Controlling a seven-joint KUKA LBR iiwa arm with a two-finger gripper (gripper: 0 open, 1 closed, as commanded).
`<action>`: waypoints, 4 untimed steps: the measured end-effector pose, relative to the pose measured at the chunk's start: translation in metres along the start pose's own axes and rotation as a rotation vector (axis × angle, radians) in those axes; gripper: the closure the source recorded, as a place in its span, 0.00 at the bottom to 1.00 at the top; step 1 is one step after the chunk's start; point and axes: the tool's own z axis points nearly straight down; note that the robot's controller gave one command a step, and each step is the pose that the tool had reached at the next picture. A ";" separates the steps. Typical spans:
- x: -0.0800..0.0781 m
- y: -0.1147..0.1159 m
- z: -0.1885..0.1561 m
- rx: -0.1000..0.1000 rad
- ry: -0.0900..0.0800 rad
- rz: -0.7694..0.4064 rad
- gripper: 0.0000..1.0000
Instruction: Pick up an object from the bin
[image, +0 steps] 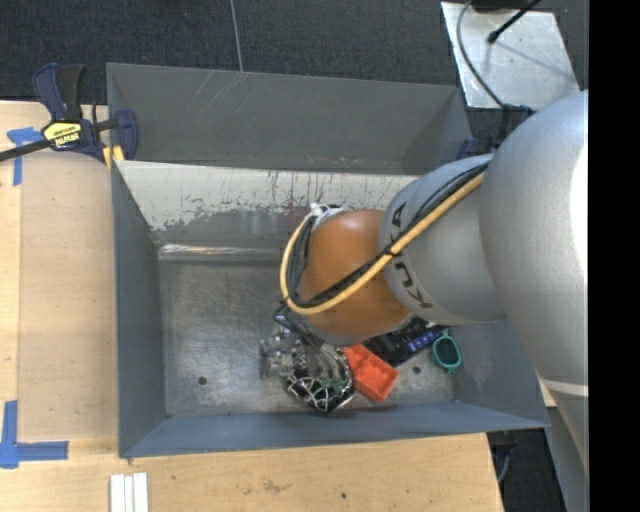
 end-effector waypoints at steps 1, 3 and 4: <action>0.000 0.000 0.000 0.000 0.000 0.000 1.00; 0.005 -0.002 -0.024 0.007 0.024 -0.001 1.00; 0.005 -0.002 -0.043 0.008 0.024 0.000 1.00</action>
Offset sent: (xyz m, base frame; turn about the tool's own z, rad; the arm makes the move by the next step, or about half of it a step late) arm 0.0001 0.0000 0.0756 -0.0001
